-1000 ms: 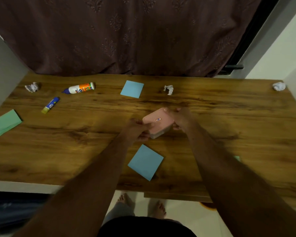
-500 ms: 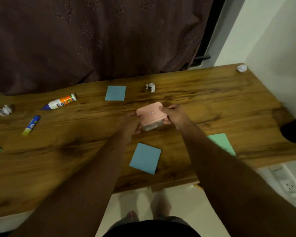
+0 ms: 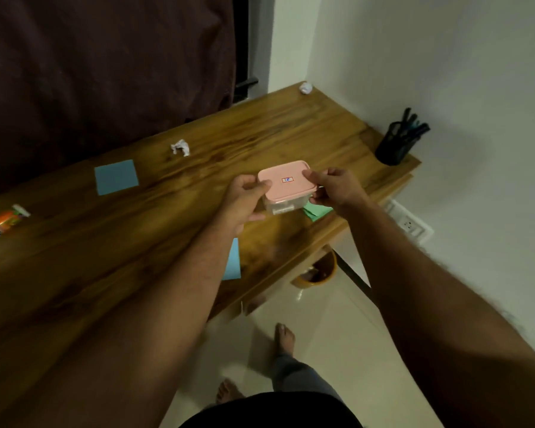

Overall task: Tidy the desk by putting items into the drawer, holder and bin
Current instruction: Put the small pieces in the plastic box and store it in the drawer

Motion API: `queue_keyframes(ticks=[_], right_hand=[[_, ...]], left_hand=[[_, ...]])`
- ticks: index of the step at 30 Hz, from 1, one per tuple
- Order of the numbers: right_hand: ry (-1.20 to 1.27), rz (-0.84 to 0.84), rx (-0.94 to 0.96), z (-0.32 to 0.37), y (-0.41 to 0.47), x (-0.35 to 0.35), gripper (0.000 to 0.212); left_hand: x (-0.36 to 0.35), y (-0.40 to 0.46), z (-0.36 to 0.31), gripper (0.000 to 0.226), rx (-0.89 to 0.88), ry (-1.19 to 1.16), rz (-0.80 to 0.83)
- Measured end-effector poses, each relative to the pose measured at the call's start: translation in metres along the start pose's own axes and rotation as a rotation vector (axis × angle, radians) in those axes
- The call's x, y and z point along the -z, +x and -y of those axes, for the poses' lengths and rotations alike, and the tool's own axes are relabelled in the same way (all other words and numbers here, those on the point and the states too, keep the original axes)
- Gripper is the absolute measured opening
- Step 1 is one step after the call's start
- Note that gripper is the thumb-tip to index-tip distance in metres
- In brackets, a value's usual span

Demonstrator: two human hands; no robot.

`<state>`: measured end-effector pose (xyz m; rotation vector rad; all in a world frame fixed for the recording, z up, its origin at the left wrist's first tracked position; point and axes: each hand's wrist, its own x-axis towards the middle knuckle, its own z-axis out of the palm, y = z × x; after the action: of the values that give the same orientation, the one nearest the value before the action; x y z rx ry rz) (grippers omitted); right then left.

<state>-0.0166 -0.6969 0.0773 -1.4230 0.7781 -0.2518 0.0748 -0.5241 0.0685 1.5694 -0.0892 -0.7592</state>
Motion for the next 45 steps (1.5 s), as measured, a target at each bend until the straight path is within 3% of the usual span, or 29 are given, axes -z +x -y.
queue_keyframes(ticks=[8,17,22,27,30,34,42,45], right_hand=[[-0.069,-0.161,-0.022,-0.014,-0.034,0.061,0.028],[-0.091,-0.098,0.012,-0.007,-0.013,0.076,0.033],[-0.069,-0.192,0.043,-0.016,0.014,0.105,0.033],[0.149,-0.317,-0.193,-0.080,0.038,0.150,0.029],[0.239,-0.205,-0.451,-0.136,0.048,0.159,0.031],[0.383,-0.050,-0.672,-0.176,0.047,0.146,0.058],[0.597,-0.007,-0.739,-0.195,0.058,0.118,0.112],[0.645,-0.004,-0.731,-0.200,0.064,0.115,0.120]], left_hand=[[-0.061,-0.022,0.009,0.014,0.055,0.005,0.155],[-0.083,-0.017,0.008,0.011,0.057,-0.017,0.020],[-0.102,-0.007,0.007,0.010,0.068,-0.069,-0.122],[-0.132,-0.008,0.010,0.015,0.050,-0.170,-0.273],[-0.149,-0.014,0.018,0.024,0.040,-0.234,-0.348],[-0.168,-0.025,0.029,0.022,0.059,-0.277,-0.400],[-0.175,-0.032,0.047,0.015,0.065,-0.259,-0.402],[-0.171,-0.034,0.056,0.021,0.049,-0.252,-0.413]])
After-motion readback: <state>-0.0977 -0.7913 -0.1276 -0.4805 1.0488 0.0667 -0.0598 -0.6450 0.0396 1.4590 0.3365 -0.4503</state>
